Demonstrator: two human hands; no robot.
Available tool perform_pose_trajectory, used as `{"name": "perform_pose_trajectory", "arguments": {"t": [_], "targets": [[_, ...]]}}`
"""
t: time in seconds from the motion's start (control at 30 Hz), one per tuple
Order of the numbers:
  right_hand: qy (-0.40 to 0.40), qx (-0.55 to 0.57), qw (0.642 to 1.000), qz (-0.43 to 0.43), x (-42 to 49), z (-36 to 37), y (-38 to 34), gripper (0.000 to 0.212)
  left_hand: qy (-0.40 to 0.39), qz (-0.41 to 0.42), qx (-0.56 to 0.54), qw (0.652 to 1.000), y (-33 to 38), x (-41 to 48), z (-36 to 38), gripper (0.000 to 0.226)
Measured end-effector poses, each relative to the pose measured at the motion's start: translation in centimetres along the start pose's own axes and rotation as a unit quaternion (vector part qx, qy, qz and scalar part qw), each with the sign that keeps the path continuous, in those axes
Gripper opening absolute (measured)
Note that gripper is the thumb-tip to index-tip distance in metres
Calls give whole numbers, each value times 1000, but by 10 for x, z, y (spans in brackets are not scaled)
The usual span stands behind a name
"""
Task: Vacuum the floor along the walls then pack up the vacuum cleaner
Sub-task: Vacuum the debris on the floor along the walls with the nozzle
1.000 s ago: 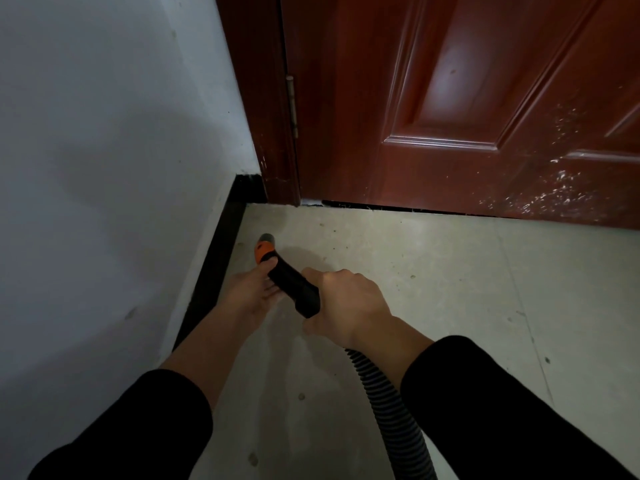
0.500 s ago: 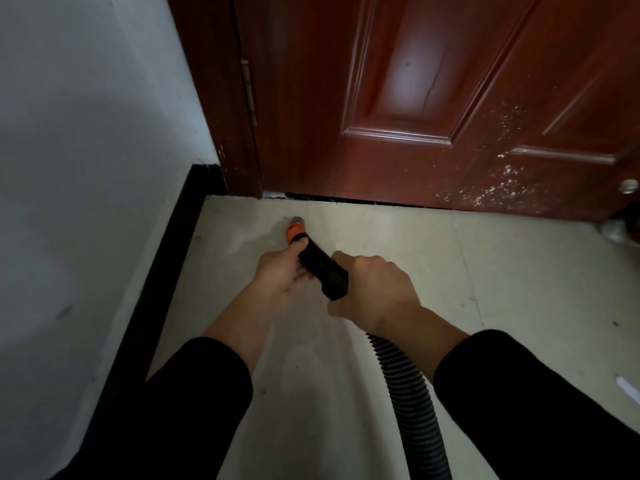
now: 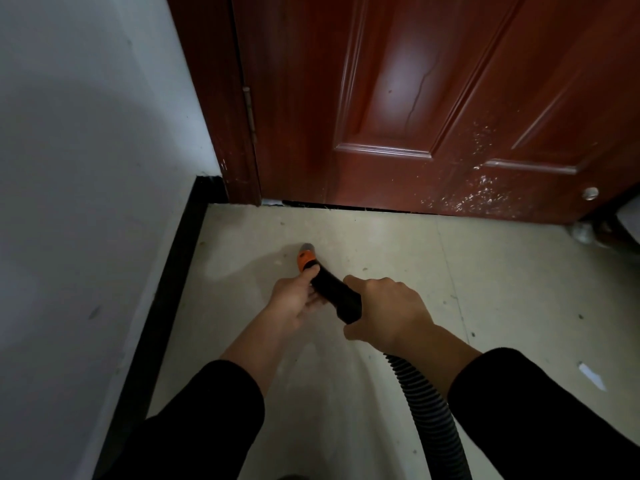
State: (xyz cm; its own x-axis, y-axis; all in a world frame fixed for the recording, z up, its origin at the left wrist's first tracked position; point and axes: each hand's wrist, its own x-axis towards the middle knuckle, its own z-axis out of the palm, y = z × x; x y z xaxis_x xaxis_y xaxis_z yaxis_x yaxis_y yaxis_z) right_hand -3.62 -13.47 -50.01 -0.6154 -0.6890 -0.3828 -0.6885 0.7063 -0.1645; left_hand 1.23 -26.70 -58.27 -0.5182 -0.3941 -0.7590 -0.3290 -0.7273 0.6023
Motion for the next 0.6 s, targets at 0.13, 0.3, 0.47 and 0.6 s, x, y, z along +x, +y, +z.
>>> {"name": "perform_pose_trajectory", "arguments": {"t": [0.13, 0.3, 0.47, 0.6], "targets": [[4, -5, 1000, -11, -2, 5, -5, 40, 13, -5, 1, 1000, -3, -1, -9, 47], [11, -10, 999, -46, -4, 15, -20, 45, 19, -4, -32, 999, -6, -11, -34, 46], [5, -15, 996, -88, -6, 19, -35, 42, 45, 7, -71, 996, -15, -21, -60, 36], [-16, 11, 992, -127, -3, 21, -52, 41, 113, 33, -84, 990, -20, -24, -82, 29]]}}
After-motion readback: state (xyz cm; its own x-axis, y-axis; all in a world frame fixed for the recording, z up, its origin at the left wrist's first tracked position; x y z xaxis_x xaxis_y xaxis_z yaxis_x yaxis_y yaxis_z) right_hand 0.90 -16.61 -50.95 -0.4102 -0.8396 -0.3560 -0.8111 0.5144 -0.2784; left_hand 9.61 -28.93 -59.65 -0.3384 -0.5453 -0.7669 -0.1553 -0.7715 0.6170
